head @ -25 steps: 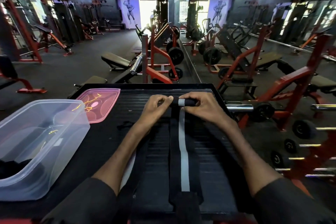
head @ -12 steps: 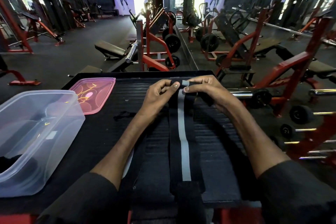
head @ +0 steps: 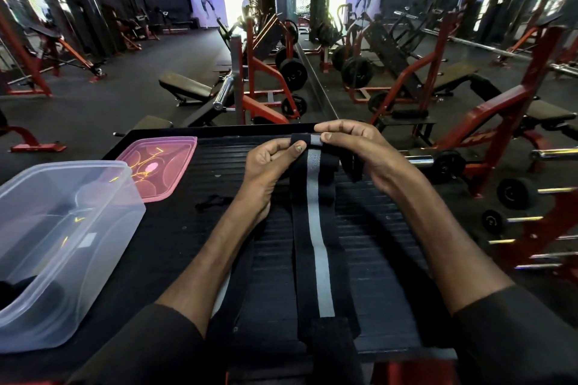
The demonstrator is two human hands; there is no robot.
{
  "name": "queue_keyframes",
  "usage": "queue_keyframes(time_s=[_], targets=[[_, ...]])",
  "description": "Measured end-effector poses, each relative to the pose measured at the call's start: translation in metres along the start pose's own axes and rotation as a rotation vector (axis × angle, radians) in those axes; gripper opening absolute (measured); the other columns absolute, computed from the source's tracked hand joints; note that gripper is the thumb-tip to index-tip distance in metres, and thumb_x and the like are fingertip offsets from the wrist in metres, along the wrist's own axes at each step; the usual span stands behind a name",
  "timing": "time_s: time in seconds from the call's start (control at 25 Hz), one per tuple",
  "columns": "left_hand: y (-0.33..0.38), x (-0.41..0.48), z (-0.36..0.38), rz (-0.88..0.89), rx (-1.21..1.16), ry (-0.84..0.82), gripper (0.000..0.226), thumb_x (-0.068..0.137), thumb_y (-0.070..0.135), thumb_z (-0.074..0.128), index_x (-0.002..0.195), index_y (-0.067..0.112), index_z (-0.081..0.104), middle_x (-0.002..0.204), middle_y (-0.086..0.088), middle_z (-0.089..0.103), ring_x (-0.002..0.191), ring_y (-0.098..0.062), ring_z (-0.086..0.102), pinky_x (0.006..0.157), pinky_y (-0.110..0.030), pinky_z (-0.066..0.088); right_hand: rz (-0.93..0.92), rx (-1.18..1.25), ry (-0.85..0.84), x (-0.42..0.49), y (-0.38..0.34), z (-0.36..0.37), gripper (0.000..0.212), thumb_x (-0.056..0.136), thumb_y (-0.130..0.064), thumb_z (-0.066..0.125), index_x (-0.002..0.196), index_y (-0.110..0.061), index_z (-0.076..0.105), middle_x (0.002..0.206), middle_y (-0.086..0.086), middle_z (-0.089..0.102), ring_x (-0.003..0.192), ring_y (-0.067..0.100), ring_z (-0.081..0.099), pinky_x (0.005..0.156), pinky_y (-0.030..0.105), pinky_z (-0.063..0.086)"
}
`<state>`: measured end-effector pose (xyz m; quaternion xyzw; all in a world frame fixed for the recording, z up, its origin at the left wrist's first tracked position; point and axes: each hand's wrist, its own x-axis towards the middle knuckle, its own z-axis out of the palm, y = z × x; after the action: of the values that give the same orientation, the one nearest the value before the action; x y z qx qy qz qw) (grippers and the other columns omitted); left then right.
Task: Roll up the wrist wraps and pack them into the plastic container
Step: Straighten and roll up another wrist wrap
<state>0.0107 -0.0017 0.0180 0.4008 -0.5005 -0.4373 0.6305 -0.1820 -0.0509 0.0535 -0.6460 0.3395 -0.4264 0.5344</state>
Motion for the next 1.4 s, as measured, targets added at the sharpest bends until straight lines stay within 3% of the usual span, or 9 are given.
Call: queue_keyframes(time_s=[0.12, 0.32, 0.44, 0.52, 0.76, 0.96, 1.12, 1.28, 1.4], targets=[[-0.003, 0.000, -0.001, -0.013, -0.015, -0.007, 0.017, 0.093, 0.011, 0.070, 0.106, 0.000, 0.071, 0.089, -0.003, 0.078, 0.079, -0.009, 0.073, 0.071, -0.017, 0.055, 0.019, -0.113, -0.057, -0.001, 0.006, -0.001, 0.032, 0.100, -0.031, 0.063, 0.115, -0.004, 0.073, 0.095, 0.020, 0.071, 0.080, 0.025, 0.061, 0.059, 0.025, 0.041], [-0.004, 0.001, 0.002, -0.013, 0.025, -0.031, 0.009, 0.095, 0.007, 0.066, 0.103, 0.005, 0.070, 0.087, 0.003, 0.078, 0.081, -0.003, 0.072, 0.073, -0.013, 0.053, -0.162, -0.132, -0.043, -0.005, 0.010, -0.003, 0.024, 0.100, -0.011, 0.063, 0.118, 0.004, 0.069, 0.107, 0.012, 0.076, 0.097, 0.009, 0.072, 0.083, 0.018, 0.054], [-0.006, 0.002, 0.001, 0.021, 0.070, -0.055, 0.018, 0.096, 0.006, 0.064, 0.113, 0.000, 0.068, 0.096, -0.002, 0.078, 0.088, -0.007, 0.073, 0.078, -0.016, 0.054, -0.238, -0.194, 0.006, -0.006, 0.010, 0.000, 0.024, 0.097, -0.001, 0.064, 0.118, 0.011, 0.067, 0.093, 0.003, 0.073, 0.073, -0.005, 0.069, 0.064, 0.008, 0.049], [-0.008, 0.003, 0.000, 0.040, 0.124, -0.081, 0.026, 0.097, 0.006, 0.062, 0.122, -0.003, 0.064, 0.099, -0.008, 0.076, 0.089, -0.011, 0.074, 0.079, -0.019, 0.055, -0.288, -0.241, 0.035, -0.004, 0.012, 0.000, 0.024, 0.093, 0.000, 0.069, 0.116, 0.008, 0.069, 0.098, 0.007, 0.074, 0.082, -0.001, 0.071, 0.071, 0.012, 0.051], [-0.008, 0.004, 0.000, 0.058, 0.238, -0.119, 0.029, 0.098, 0.004, 0.060, 0.127, 0.006, 0.062, 0.077, 0.010, 0.074, 0.078, 0.001, 0.069, 0.076, -0.013, 0.050, -0.394, -0.303, 0.079, 0.000, 0.023, -0.002, 0.030, 0.084, 0.000, 0.079, 0.112, -0.009, 0.074, 0.108, 0.001, 0.075, 0.102, 0.010, 0.073, 0.085, 0.023, 0.057], [-0.004, 0.004, -0.001, 0.056, 0.196, -0.120, 0.026, 0.097, 0.009, 0.064, 0.123, 0.011, 0.064, 0.101, -0.005, 0.077, 0.097, -0.013, 0.073, 0.085, -0.022, 0.055, -0.398, -0.317, 0.092, 0.002, 0.027, -0.003, 0.032, 0.079, 0.003, 0.081, 0.107, -0.012, 0.076, 0.106, -0.002, 0.074, 0.102, 0.010, 0.072, 0.088, 0.026, 0.056], [-0.003, 0.003, -0.004, 0.075, 0.176, -0.116, 0.023, 0.093, 0.008, 0.069, 0.115, 0.015, 0.067, 0.101, -0.010, 0.077, 0.095, -0.019, 0.074, 0.085, -0.029, 0.058, -0.178, -0.165, 0.035, -0.003, 0.016, 0.000, 0.029, 0.082, 0.003, 0.078, 0.104, -0.015, 0.075, 0.103, -0.002, 0.076, 0.096, 0.008, 0.070, 0.085, 0.024, 0.055], [-0.002, 0.002, -0.003, 0.081, 0.160, -0.142, 0.026, 0.090, 0.002, 0.071, 0.112, 0.015, 0.067, 0.095, -0.001, 0.078, 0.091, -0.011, 0.074, 0.078, -0.020, 0.056, 0.137, 0.084, 0.069, -0.009, 0.001, 0.002, 0.012, 0.091, -0.018, 0.070, 0.100, -0.024, 0.075, 0.097, -0.006, 0.073, 0.087, 0.004, 0.063, 0.080, 0.032, 0.040], [-0.001, 0.003, -0.004, 0.076, 0.155, -0.168, 0.029, 0.087, -0.001, 0.072, 0.110, 0.017, 0.067, 0.093, 0.003, 0.079, 0.092, -0.009, 0.074, 0.077, -0.019, 0.055, 0.198, 0.024, 0.087, -0.008, 0.003, 0.005, 0.012, 0.093, -0.028, 0.068, 0.103, -0.026, 0.074, 0.090, -0.009, 0.071, 0.082, 0.002, 0.063, 0.077, 0.032, 0.039]])
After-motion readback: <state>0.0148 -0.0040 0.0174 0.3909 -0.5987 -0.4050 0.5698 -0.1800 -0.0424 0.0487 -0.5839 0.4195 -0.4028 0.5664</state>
